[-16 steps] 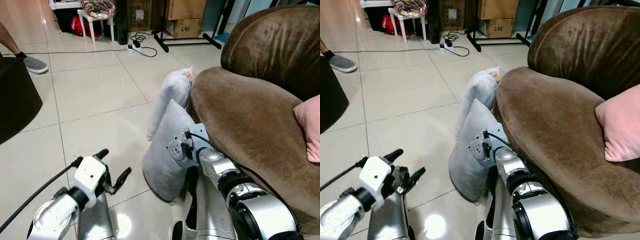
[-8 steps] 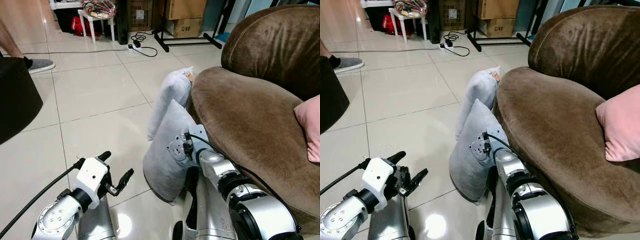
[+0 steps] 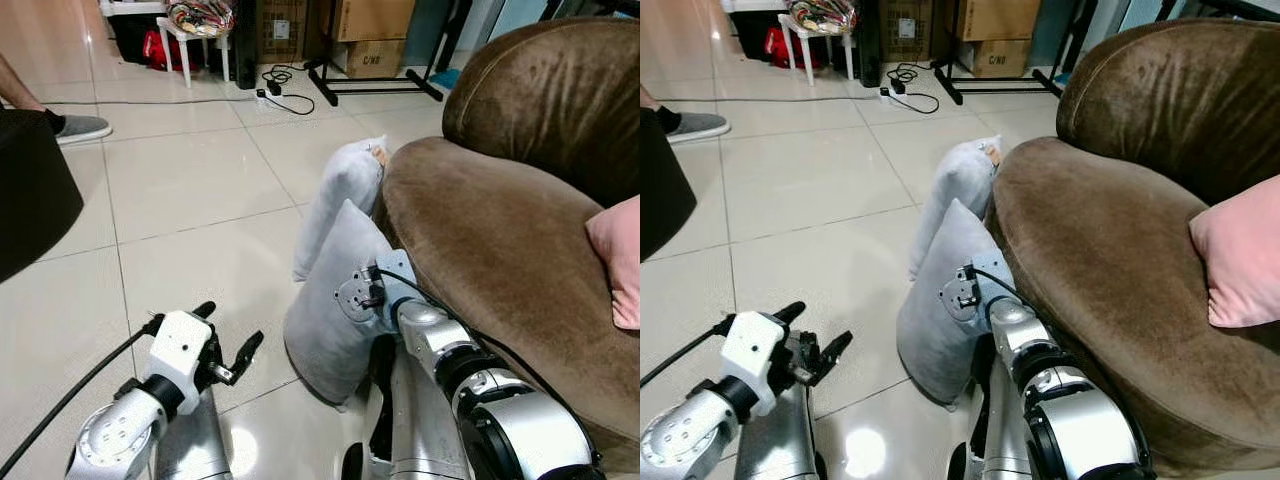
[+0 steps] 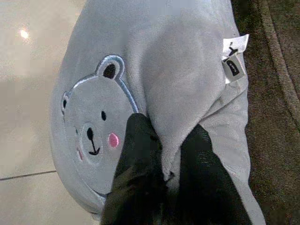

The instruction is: Move the pillow to the sofa from floor

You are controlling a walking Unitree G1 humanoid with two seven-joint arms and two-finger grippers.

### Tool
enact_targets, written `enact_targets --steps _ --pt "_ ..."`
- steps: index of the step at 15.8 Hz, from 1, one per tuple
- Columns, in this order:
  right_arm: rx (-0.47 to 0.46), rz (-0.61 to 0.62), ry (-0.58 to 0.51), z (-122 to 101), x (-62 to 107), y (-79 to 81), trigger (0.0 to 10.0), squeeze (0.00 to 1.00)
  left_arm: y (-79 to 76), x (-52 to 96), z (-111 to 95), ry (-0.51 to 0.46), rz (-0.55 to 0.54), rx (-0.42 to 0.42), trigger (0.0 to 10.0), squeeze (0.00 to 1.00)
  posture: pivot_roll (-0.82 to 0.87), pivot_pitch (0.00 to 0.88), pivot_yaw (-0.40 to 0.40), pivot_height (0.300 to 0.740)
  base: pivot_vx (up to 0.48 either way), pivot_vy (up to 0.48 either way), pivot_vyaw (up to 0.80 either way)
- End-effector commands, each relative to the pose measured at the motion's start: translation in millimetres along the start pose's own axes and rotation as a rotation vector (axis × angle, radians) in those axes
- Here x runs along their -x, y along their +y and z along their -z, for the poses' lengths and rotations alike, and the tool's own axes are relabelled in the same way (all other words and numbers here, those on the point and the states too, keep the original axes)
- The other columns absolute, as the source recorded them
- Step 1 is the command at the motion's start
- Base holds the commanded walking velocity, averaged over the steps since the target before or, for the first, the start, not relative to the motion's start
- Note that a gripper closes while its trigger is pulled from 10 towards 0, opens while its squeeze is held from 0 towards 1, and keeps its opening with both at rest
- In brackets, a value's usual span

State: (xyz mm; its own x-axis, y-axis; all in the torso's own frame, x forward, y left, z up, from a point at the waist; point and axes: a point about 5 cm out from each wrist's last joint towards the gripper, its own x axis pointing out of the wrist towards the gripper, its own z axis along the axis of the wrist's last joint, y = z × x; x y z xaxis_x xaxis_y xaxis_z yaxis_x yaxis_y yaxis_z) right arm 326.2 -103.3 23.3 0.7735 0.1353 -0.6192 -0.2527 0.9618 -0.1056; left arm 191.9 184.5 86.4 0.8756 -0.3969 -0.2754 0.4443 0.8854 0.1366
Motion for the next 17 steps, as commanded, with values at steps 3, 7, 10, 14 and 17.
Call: enact_targets --steps 3,7,10,14,17 --pt "0.005 -0.003 0.030 8 0.3 -2.9 0.0 0.00 -7.2 0.4 -1 0.006 0.023 0.024 10.0 0.00 0.04 0.000 -0.146 0.391 0.000 0.000 0.00" --pt "-0.016 -0.017 0.007 5 0.2 -1.9 0.0 0.00 -6.7 -0.7 -4 0.007 0.011 0.021 10.0 0.00 0.04 0.000 -0.139 0.391 0.000 0.000 0.00" --pt "-0.060 -0.079 -0.093 -10 1.6 -1.1 0.0 0.00 -7.9 -1.9 -7 -0.012 0.015 -0.003 10.0 0.00 0.05 0.000 -0.144 0.391 0.000 0.000 0.00" --pt "-0.212 -0.137 -0.413 -65 36.7 -34.6 0.0 0.00 1.0 1.1 -12 -0.030 -0.085 -0.014 10.0 0.00 0.03 0.000 -0.139 0.391 0.000 0.000 0.00" --pt "-0.313 -0.159 -0.751 -131 108.4 -47.6 0.0 0.00 13.6 5.9 -22 -0.048 -0.210 0.002 10.0 0.00 -0.01 0.000 -0.144 0.391 0.000 0.000 0.00"
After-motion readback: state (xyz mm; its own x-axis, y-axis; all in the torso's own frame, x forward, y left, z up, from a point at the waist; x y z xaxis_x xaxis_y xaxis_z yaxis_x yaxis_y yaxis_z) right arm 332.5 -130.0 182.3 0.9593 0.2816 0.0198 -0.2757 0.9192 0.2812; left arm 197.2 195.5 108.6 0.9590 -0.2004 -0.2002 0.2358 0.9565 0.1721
